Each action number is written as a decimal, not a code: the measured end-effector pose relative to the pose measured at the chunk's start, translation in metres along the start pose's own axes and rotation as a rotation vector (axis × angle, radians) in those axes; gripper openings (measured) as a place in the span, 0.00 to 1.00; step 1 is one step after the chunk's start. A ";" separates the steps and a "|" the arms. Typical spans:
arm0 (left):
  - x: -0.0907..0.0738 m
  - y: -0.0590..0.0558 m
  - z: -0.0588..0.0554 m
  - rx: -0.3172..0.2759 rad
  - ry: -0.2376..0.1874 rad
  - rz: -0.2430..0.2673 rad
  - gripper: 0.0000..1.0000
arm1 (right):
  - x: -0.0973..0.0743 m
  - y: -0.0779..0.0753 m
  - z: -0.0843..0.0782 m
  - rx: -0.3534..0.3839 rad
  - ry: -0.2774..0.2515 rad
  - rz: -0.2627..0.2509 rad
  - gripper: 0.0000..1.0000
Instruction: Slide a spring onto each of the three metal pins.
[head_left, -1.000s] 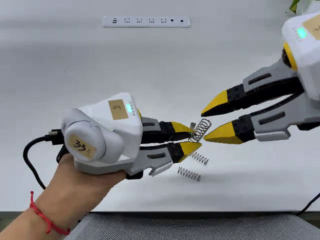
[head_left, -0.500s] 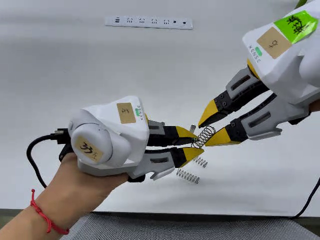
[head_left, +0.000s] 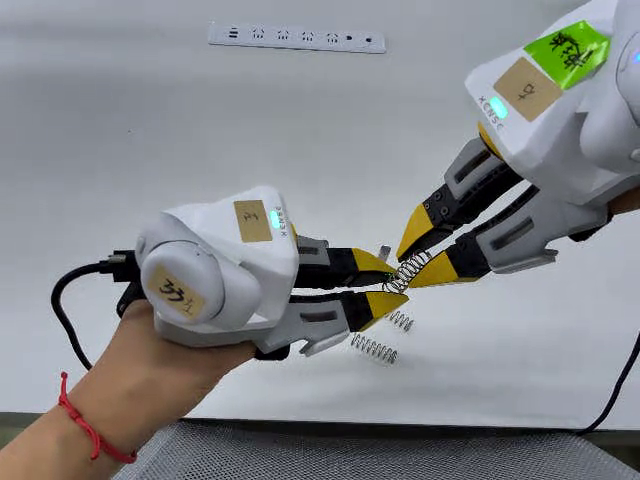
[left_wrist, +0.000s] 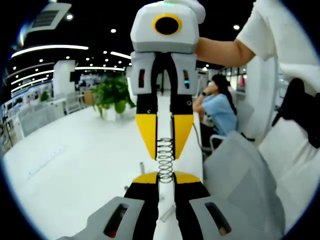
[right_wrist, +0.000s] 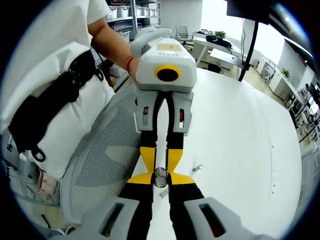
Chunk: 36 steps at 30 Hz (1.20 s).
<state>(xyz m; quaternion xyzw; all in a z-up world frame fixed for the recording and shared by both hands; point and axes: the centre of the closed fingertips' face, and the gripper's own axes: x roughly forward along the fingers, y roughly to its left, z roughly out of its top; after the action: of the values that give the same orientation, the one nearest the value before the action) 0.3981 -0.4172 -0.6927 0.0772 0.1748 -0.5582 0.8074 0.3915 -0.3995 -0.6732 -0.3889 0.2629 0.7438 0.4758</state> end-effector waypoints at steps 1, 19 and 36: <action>0.000 0.000 0.000 0.001 0.000 -0.001 0.10 | 0.000 0.000 0.000 -0.001 0.001 0.001 0.12; -0.004 0.001 -0.002 -0.010 -0.022 0.015 0.11 | 0.003 -0.001 0.003 0.014 0.022 0.010 0.12; -0.028 0.017 -0.018 -0.056 0.001 0.092 0.27 | 0.000 -0.018 0.004 0.047 0.014 -0.027 0.12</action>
<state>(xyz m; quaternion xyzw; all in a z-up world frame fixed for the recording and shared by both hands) 0.4011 -0.3806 -0.7001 0.0627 0.1871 -0.5155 0.8338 0.4069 -0.3890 -0.6716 -0.3862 0.2781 0.7283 0.4930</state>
